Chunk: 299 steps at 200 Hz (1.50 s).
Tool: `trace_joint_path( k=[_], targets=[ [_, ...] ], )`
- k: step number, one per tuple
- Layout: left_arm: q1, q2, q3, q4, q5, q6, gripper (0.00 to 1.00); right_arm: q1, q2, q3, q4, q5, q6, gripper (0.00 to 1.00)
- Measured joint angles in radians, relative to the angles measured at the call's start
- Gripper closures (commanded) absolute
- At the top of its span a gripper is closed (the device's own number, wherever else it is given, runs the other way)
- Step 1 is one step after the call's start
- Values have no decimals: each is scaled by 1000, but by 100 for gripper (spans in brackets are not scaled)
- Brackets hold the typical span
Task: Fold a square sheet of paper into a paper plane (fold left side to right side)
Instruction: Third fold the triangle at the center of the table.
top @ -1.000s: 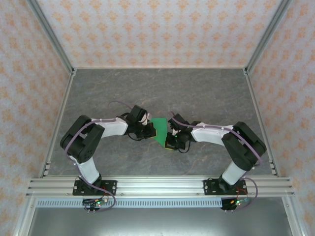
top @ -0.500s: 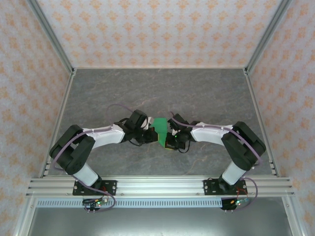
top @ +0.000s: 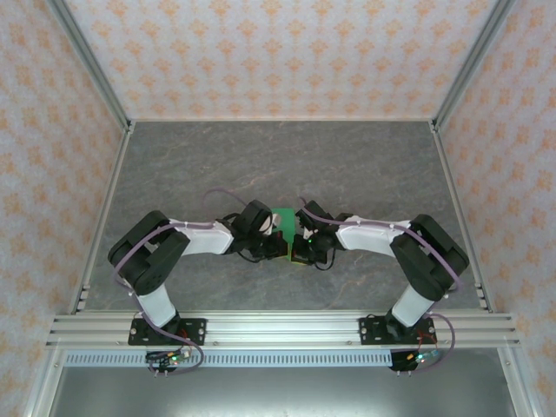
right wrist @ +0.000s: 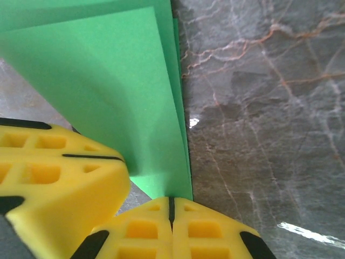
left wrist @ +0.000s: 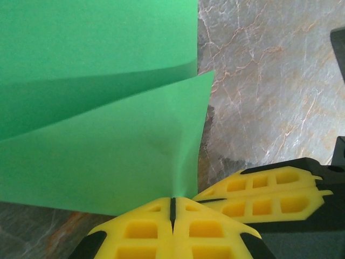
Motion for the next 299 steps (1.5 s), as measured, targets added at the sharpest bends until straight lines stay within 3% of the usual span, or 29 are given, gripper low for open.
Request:
trace_joint_path(
  k=[126, 222, 299],
  targets=[
    [8, 24, 33, -56, -16, 81, 100, 2, 9, 21, -37, 10, -33, 100],
    [207, 11, 33, -125, 18, 208, 100, 2, 9, 21, -37, 10, -38, 100],
    [287, 32, 58, -160, 60, 265, 100, 2, 8, 19, -29, 11, -42, 100]
  ],
)
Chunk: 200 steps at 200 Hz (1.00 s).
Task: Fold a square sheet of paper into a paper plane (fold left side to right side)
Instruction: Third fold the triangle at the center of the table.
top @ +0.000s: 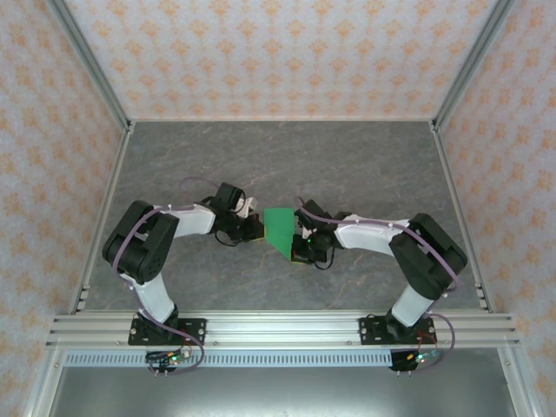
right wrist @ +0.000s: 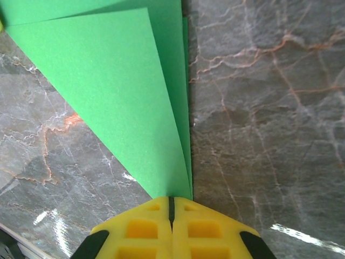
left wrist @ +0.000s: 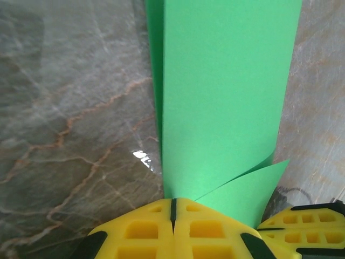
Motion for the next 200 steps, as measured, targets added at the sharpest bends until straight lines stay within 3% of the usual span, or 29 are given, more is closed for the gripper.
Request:
trace_joint_path(
  k=[26, 71, 106, 156, 200],
  targets=[
    [7, -16, -3, -11, -19, 0, 92, 0, -17, -17, 18, 2, -9, 100],
    [62, -192, -69, -21, -105, -53, 68, 0, -146, -53, 3, 102, -44, 69],
    [33, -283, -142, 54, -98, -157, 56, 0, -321, -55, -5, 226, -114, 58],
    [-76, -230, -138, 143, -97, -251, 52, 10, -356, -60, -3, 275, -177, 55],
    [-89, -113, -85, 195, -93, -305, 55, 134, -343, -72, 26, 383, -230, 53]
  ],
)
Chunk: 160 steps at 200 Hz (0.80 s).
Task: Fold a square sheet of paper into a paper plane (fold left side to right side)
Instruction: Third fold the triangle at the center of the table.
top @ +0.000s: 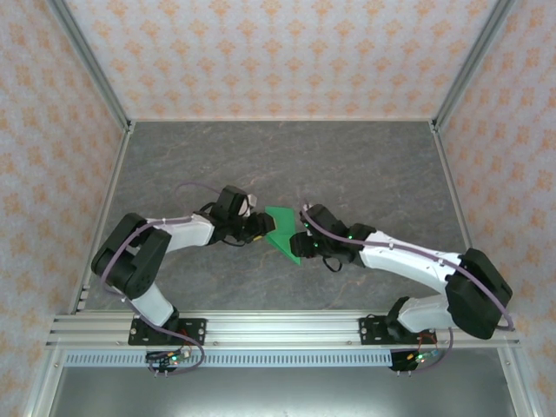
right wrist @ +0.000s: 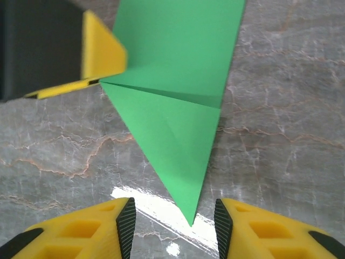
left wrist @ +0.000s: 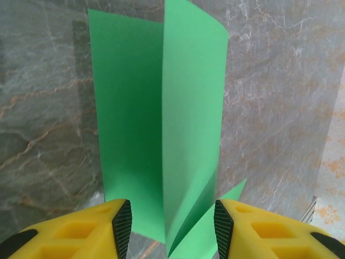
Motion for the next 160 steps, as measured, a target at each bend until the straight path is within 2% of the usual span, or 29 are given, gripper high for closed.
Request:
trace_joint_path(
  k=[47, 100, 160],
  targets=[
    [-2, 18, 43, 51, 23, -64, 67, 109, 114, 1, 68, 147, -55, 52],
    [-2, 19, 69, 61, 27, -104, 67, 168, 283, 66, 72, 254, -91, 54],
    [-2, 21, 73, 61, 27, -119, 67, 169, 316, 99, 74, 295, -99, 62]
  ],
)
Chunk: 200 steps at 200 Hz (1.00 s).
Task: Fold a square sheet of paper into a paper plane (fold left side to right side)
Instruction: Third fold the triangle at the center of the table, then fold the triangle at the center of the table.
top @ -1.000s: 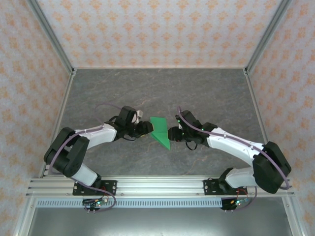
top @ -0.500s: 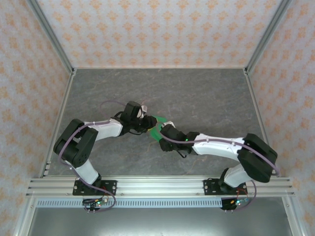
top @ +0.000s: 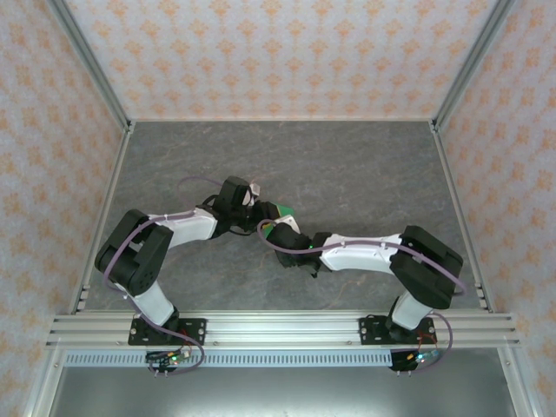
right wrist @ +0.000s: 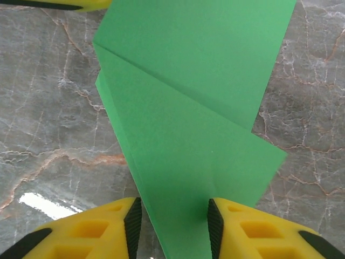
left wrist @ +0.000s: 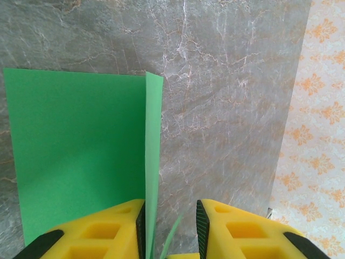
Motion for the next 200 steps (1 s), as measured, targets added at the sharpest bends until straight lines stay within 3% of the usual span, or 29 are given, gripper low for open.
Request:
trace_joint_path(
  k=[65, 111, 165, 200],
  targets=[
    [0, 0, 1, -4, 0, 0, 66, 0, 18, 0, -1, 3, 2, 83],
    [0, -1, 8, -37, -1, 11, 57, 0, 18, 0, -1, 5, 13, 92],
    [11, -100, 5, -111, -10, 45, 40, 0, 18, -9, 14, -11, 28, 95],
    [64, -219, -23, -145, -26, 72, 31, -12, 18, -10, 29, -61, 35, 96]
  ],
)
